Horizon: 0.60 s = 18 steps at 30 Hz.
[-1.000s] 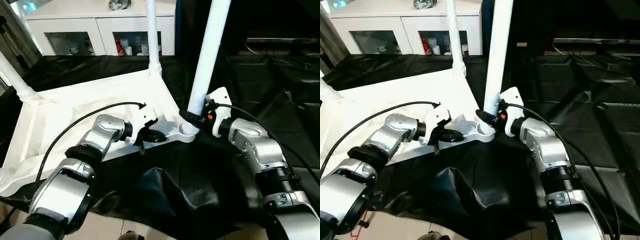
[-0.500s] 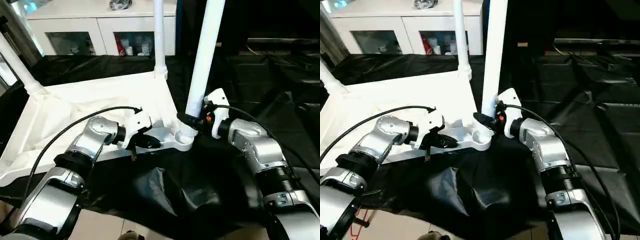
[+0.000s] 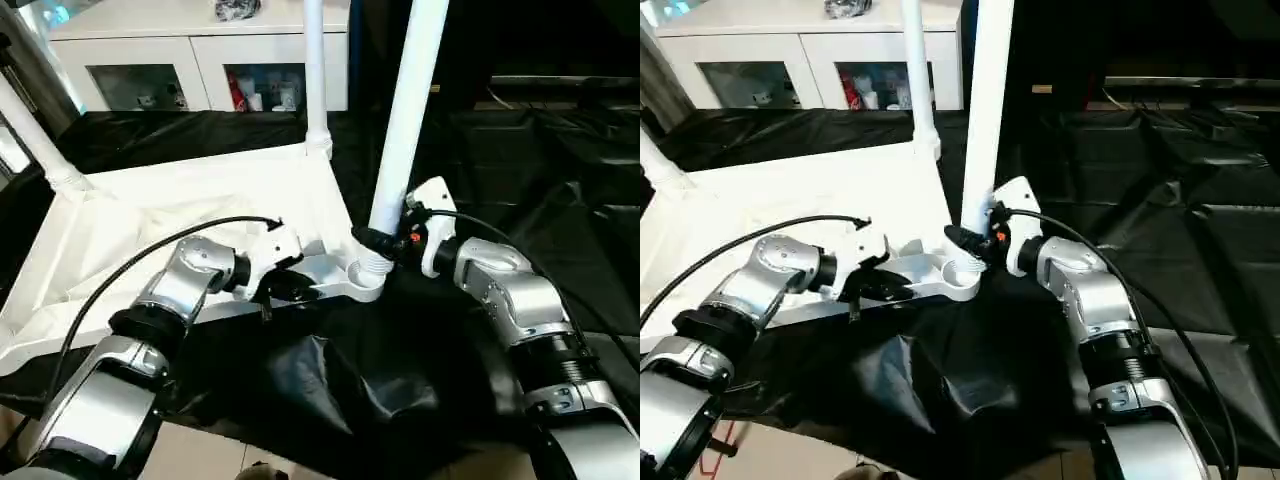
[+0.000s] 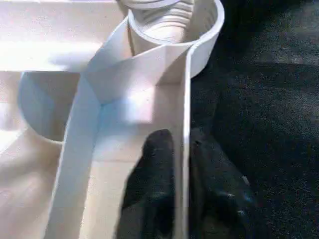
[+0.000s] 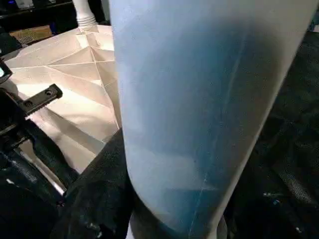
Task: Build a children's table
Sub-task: Insert table leg to table base
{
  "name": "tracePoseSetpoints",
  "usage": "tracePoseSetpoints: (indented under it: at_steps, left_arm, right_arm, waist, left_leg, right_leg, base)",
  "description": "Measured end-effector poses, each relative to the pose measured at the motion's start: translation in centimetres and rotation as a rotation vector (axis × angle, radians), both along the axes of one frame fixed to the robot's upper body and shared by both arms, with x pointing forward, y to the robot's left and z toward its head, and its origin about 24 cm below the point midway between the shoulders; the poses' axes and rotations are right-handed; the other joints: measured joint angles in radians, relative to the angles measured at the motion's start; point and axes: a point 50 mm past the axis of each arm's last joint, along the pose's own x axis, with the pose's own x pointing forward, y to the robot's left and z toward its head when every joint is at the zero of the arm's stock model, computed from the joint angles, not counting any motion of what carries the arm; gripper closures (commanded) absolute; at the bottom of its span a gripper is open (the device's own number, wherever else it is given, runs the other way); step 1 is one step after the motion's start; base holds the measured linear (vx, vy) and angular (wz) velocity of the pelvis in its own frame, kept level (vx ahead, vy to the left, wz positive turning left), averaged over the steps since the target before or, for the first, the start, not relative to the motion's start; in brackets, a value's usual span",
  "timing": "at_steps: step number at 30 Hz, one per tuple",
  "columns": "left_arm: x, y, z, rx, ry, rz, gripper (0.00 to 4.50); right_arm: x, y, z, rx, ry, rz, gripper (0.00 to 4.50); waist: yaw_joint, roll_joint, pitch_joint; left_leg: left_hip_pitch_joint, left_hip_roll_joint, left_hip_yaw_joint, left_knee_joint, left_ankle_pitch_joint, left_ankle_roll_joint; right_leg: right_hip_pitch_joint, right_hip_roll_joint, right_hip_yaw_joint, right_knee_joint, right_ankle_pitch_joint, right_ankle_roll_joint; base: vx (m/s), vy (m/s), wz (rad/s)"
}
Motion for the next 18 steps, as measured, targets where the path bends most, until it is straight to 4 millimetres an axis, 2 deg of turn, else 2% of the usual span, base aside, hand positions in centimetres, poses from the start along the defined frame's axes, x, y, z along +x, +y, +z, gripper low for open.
tracePoseSetpoints:
  at_steps: [1,4,14,18]
  left_arm:
    - [0.0,0.0,0.0,0.0,0.001,0.0,4.34]
    - [0.0,0.0,0.0,-0.002,0.002,0.0,4.49]
    - [-0.1,0.1,0.1,-0.034,0.035,0.019,4.5]
    - [-0.3,-0.4,0.0,-0.046,0.039,0.046,4.5]
  right_arm:
    - [0.0,0.0,0.0,0.001,0.002,0.004,2.6]
    - [-0.1,0.2,0.0,0.002,0.006,0.024,2.6]
    - [-0.3,0.9,0.4,-0.004,0.005,0.089,2.6]
    - [-0.1,1.3,0.5,-0.014,0.018,0.104,2.6]
  waist:
    - [0.0,0.0,0.0]
    - [0.0,0.0,0.0]
    - [-0.001,-0.003,0.001]
    - [-0.001,-0.005,0.001]
  left_leg:
    - [0.0,0.0,0.0,0.0,0.0,0.0]
    - [0.0,0.0,0.0,0.0,0.0,0.0]
    - [-0.001,0.0,0.0,0.0,0.0,0.002]
    - [-0.001,0.0,0.001,0.0,0.0,0.002]
  right_leg:
    - [0.0,0.0,0.0,0.0,0.0,0.0]
    - [0.0,0.0,0.0,0.0,0.0,0.0]
    - [-0.001,0.0,0.0,-0.001,0.0,0.0]
    - [-0.001,0.0,0.0,-0.001,0.0,0.0]
  base:
    - [0.0,0.0,0.0]
    - [0.0,0.0,0.0]
    - [0.0,0.0,0.0]
    - [0.0,0.0,0.0]
